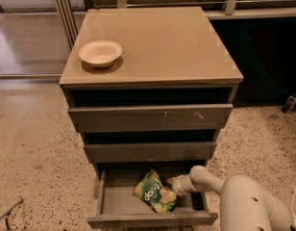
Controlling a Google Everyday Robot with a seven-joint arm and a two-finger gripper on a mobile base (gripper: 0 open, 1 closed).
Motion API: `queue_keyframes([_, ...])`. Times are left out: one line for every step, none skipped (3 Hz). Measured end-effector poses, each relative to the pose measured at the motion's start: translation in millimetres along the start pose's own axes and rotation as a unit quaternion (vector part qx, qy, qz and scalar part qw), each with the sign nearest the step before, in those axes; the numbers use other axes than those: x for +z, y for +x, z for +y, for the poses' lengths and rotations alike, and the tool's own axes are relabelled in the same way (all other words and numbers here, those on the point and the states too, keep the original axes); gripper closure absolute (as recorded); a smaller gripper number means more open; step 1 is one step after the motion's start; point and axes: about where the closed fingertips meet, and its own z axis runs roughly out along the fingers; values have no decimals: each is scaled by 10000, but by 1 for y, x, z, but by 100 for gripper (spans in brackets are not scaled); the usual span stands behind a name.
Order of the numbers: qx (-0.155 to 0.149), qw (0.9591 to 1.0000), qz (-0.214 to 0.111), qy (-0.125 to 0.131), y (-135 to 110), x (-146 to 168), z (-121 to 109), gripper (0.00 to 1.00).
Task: Pick green rice chip bag from bottom drawer and place on counter
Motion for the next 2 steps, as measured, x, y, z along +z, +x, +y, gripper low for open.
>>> queue_keyframes([2, 10000, -3, 18, 0, 0, -2, 58])
queue_keyframes([2, 10000, -3, 17, 0, 0, -2, 81])
